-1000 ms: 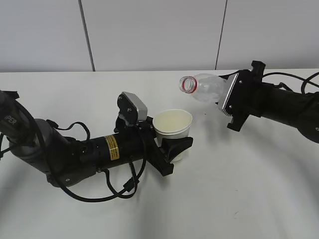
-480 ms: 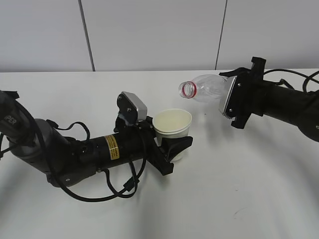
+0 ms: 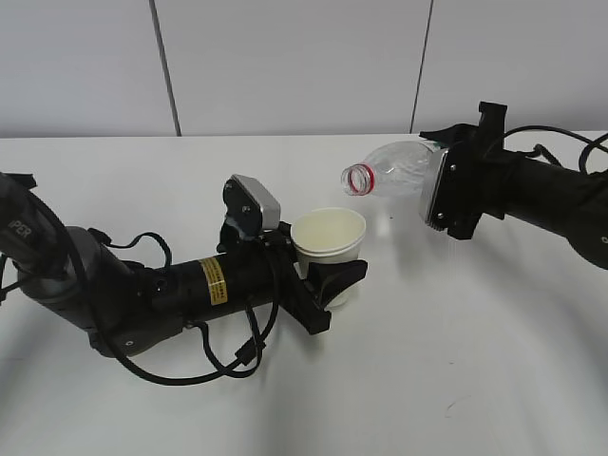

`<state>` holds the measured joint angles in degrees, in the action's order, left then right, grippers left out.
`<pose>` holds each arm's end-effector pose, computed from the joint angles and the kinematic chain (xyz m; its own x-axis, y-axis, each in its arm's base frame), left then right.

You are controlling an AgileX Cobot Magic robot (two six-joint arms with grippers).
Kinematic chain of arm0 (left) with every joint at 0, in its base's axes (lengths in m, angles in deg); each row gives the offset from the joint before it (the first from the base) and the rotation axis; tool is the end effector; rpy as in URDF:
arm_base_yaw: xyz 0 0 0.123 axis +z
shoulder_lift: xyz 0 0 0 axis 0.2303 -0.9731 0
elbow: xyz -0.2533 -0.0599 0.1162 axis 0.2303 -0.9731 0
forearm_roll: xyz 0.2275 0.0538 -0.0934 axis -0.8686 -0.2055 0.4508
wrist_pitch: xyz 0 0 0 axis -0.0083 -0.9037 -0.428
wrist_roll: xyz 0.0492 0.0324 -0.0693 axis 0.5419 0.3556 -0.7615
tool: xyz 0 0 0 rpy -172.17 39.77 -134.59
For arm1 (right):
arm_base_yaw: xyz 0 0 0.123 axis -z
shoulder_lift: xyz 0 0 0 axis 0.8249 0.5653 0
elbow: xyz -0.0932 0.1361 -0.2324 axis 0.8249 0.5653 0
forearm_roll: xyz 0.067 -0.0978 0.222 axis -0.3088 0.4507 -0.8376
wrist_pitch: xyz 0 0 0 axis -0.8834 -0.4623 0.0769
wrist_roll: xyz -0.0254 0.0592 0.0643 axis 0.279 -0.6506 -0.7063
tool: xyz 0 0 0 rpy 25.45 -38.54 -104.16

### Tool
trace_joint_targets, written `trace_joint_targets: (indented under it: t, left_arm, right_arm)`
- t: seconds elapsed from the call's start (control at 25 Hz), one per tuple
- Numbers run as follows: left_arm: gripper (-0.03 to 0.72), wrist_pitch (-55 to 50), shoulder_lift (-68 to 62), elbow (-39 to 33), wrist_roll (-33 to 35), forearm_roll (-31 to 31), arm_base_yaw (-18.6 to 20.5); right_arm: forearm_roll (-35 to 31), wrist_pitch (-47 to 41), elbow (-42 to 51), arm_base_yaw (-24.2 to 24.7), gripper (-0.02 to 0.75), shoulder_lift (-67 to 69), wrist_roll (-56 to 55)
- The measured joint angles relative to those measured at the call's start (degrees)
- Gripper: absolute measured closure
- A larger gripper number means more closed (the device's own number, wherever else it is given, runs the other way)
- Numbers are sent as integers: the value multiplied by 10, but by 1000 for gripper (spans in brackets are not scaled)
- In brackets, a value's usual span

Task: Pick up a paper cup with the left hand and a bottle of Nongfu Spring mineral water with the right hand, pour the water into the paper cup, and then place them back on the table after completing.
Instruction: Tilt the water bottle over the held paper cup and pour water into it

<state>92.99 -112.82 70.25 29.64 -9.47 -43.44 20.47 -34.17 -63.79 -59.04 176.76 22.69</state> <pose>0.3128 -0.2405 0.0785 -0.1879 0.0597 -0.9804 0.8860 0.4410 -0.1430 0.3897 0.0537 0.1446 0.3118 -0.9090 -0.2767 -0.3456 0.1628 -0.9242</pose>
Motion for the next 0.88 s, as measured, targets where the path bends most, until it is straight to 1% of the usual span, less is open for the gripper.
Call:
trace_joint_targets:
  t: [0.2,0.88]
  left_arm:
    - [281,0,0,0,0,0,0]
    - [281,0,0,0,0,0,0]
  right_arm:
    - [-10,19,0,0,319,0,22]
    - [-17,29,0,0,319,0,110]
